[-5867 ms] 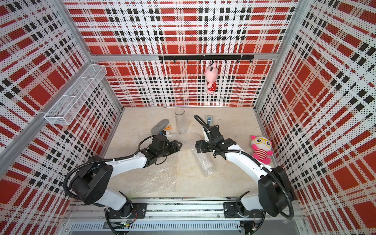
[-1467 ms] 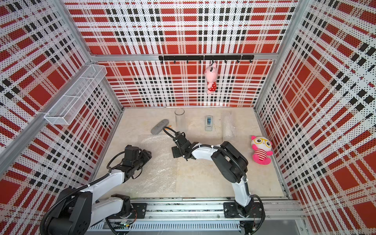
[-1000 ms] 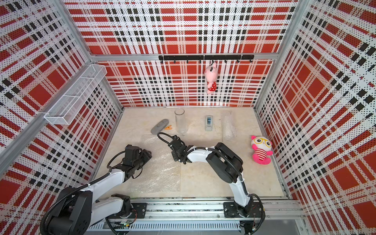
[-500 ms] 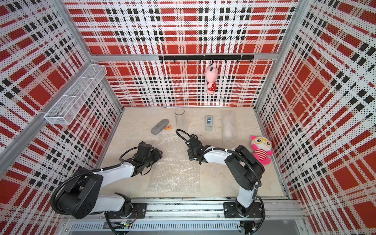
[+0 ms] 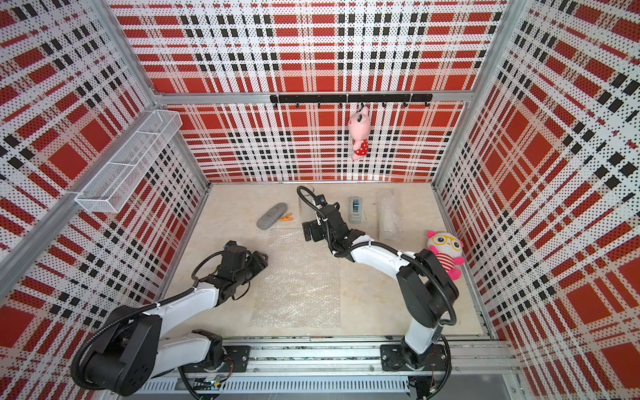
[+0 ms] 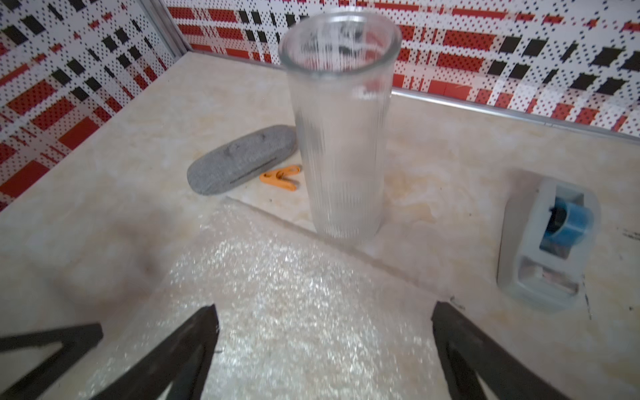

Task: Wrap vases in bubble wrap
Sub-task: Move the bubble wrap to the center of the board, then pick up the vase from the center of the board.

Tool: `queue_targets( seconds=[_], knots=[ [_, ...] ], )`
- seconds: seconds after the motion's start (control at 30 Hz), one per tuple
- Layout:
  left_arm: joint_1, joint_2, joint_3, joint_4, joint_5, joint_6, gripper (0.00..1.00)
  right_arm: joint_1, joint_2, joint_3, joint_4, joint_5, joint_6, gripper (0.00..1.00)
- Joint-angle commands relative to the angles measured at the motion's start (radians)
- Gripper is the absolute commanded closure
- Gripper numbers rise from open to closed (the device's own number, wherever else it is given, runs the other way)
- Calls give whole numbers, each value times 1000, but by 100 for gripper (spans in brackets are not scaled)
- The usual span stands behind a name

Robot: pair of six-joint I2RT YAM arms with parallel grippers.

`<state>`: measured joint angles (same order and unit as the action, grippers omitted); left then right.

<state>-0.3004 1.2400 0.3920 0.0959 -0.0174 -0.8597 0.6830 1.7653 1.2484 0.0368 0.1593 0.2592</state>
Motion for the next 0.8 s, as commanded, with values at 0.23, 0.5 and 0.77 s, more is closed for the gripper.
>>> queue_targets(
  seconds=[0.23,0.5,0.77],
  knots=[
    [-37,42,-28,58,25,13,31,-20,208,343,-40,24,-131,0],
    [-37,55,-27,67,34,19,31,-46,321,498,-109,41,-64,0],
    [-34,54,-37,75,39,24,31,-49,414,547,-69,60,-54,0]
  ],
)
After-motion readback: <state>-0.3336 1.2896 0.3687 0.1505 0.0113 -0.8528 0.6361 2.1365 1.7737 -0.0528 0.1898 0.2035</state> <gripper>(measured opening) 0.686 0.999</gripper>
